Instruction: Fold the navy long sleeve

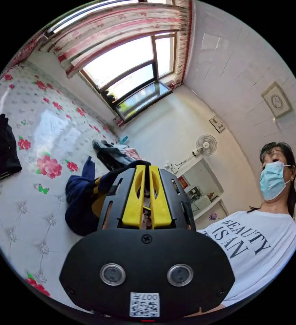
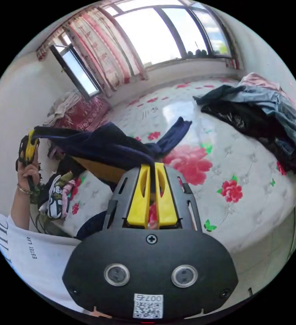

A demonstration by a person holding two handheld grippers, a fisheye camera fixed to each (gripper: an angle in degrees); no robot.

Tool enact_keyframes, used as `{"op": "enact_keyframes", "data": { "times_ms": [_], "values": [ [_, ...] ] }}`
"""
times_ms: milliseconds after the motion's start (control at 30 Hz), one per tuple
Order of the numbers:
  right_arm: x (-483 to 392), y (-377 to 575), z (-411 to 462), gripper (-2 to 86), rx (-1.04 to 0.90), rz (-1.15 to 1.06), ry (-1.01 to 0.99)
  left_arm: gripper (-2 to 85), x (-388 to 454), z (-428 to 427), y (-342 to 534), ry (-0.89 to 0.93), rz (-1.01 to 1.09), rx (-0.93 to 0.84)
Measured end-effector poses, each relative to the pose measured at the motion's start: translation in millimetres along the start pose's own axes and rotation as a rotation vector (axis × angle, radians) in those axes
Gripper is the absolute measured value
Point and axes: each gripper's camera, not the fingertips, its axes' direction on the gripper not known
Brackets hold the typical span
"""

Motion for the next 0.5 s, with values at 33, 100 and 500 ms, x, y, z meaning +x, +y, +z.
{"op": "enact_keyframes", "data": {
  "times_ms": [33,100,500],
  "values": [
    [-12.1,-14.5,-37.1,1.2,0.094,-0.049,-0.006,-0.7,12.4,-8.0,-0.5,-0.012,0.023,0.024],
    [-31.9,-31.4,-98.4,1.3,0.257,-0.137,-0.039,-0.7,68.0,-39.1,0.4,-0.060,0.144,0.119],
    [-153.1,-33.9,-352.6,2.1,0.949,-0.679,-0.244,-0.6,323.3,-98.7,7.8,-0.330,0.801,0.510]
  ]
}}
